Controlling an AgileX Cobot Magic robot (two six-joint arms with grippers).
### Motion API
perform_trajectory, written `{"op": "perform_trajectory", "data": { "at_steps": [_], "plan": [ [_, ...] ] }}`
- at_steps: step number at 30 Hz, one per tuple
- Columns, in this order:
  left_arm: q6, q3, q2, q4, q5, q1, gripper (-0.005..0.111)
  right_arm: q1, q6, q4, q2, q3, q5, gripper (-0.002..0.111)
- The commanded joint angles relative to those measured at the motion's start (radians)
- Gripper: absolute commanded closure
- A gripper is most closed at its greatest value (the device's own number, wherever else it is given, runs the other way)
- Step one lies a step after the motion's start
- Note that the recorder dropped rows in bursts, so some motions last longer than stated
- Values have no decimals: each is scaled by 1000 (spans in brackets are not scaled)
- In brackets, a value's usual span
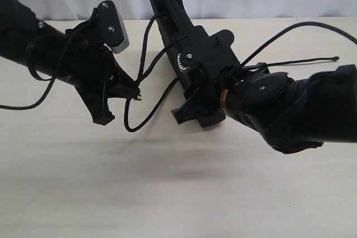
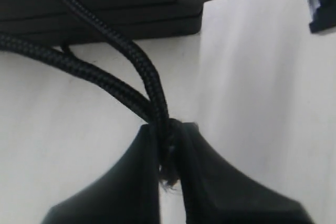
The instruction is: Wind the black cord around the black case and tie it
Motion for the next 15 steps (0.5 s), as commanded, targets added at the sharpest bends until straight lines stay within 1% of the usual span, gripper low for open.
{"op": "perform_trajectory", "data": {
  "at_steps": [1,3,5,10,15],
  "plan": [
    [-1,-78,49,-15,76,1,107,-3,-82,-14,-7,1,-20,104],
    [-1,-91,54,-12,64,3,107,-3,-106,-14,-7,1,-18,104],
    [-1,-91,54,1,18,3,107,-3,-128,-14,-7,1,-18,104],
    [-1,-91,54,102,-116,3,107,-3,-189,-14,-7,1,-21,104],
    [-1,-91,54,95,-226,1,107,-3,-214,-14,-7,5,-21,104]
  ]
}}
